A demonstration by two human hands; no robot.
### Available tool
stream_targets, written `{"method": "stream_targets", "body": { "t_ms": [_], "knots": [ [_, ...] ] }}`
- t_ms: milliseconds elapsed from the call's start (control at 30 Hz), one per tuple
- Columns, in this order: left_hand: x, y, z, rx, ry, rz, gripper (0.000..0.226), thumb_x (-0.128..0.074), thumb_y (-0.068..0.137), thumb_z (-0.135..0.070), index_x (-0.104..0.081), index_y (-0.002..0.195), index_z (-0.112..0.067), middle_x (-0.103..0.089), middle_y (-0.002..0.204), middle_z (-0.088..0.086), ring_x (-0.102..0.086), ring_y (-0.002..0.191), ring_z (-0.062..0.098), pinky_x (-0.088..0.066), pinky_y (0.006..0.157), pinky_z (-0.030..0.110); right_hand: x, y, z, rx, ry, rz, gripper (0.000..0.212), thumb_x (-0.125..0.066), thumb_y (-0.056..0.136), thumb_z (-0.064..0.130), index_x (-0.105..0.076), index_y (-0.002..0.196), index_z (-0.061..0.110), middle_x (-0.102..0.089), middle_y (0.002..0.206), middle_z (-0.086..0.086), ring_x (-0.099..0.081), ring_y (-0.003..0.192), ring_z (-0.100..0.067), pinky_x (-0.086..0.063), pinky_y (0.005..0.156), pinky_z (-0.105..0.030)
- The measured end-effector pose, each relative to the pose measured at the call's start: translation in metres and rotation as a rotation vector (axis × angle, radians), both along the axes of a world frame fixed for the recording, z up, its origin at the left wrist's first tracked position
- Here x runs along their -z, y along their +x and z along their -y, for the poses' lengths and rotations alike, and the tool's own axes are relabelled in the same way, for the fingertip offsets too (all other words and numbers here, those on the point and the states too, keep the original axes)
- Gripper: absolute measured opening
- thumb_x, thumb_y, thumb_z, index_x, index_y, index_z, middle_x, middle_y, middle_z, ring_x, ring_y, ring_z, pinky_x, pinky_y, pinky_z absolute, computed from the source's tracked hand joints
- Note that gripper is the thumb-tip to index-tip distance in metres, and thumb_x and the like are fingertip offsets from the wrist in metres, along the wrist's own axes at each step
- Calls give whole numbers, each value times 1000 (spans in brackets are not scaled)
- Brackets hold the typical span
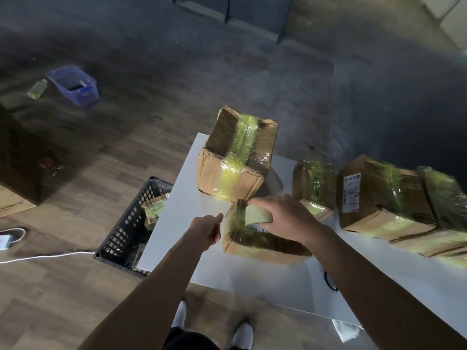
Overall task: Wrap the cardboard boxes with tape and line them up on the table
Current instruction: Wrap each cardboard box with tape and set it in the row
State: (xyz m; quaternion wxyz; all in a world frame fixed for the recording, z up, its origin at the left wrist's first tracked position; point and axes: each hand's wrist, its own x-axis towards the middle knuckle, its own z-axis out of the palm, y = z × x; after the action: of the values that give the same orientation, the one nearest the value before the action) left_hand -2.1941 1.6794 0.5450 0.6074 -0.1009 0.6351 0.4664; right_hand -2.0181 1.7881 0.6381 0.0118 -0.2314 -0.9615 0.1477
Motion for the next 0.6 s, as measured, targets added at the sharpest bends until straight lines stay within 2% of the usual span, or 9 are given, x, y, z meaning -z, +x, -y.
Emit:
{"method": "stream_targets", "body": {
  "t_ms": [167, 300, 367, 433, 500, 533, 600],
  "knots": [
    [4, 10, -7, 31, -29, 25, 20, -62, 92, -9, -54, 74, -3, -42, 55, 3, -40, 49, 14, -37, 44, 22, 0, 2, 2, 15, -4, 11, 59, -79, 76, 39, -58, 129, 24, -68, 119, -2, -64, 101, -22, -42, 74, -24],
    [8, 17, -12, 71, -77, -63, 18, -61, 92, -16, -55, 84, -1, -48, 63, 8, -45, 49, 18, -38, 43, 22, 4, 5, 4, 35, -5, 4, 59, -81, 75, 31, -60, 129, 20, -68, 120, -4, -64, 103, -24, -48, 79, -29],
    [10, 23, -17, 53, -86, -78, 14, -56, 92, -13, -56, 82, -5, -52, 68, 10, -49, 54, 19, -40, 44, 22, 7, 6, 7, 39, -9, -6, 60, -82, 74, 28, -60, 129, 19, -68, 118, -5, -65, 101, -25, -48, 77, -28],
    [10, 31, -24, 34, -29, -166, 14, -51, 93, -10, -54, 79, -11, -53, 74, 6, -53, 62, 18, -46, 49, 26, 9, 6, 8, 49, -6, -19, 61, -83, 73, 26, -60, 129, 19, -68, 117, -4, -65, 98, -23, -44, 73, -23],
    [12, 33, -32, 56, -34, -164, 4, -57, 91, -13, -58, 94, -11, -57, 83, 2, -62, 81, 19, -52, 64, 25, 11, 6, 9, 65, -2, -16, 61, -82, 74, 28, -58, 131, 23, -67, 120, -2, -64, 100, -22, -42, 73, -22],
    [17, 35, -32, 81, -77, -268, 18, -62, 89, -16, -59, 105, -8, -59, 88, 2, -63, 91, 20, -52, 72, 25, 12, 6, 9, 73, -5, -16, 62, -81, 75, 29, -57, 132, 24, -67, 120, -1, -64, 101, -21, -43, 74, -23],
    [19, 39, -30, -22, -90, -231, 34, -60, 91, -27, -56, 118, -6, -60, 103, 9, -59, 98, 25, -53, 84, 33, 14, 9, 8, 88, -24, -14, 62, -80, 76, 31, -56, 132, 25, -67, 121, 0, -64, 102, -20, -45, 75, -24]
  ]
}}
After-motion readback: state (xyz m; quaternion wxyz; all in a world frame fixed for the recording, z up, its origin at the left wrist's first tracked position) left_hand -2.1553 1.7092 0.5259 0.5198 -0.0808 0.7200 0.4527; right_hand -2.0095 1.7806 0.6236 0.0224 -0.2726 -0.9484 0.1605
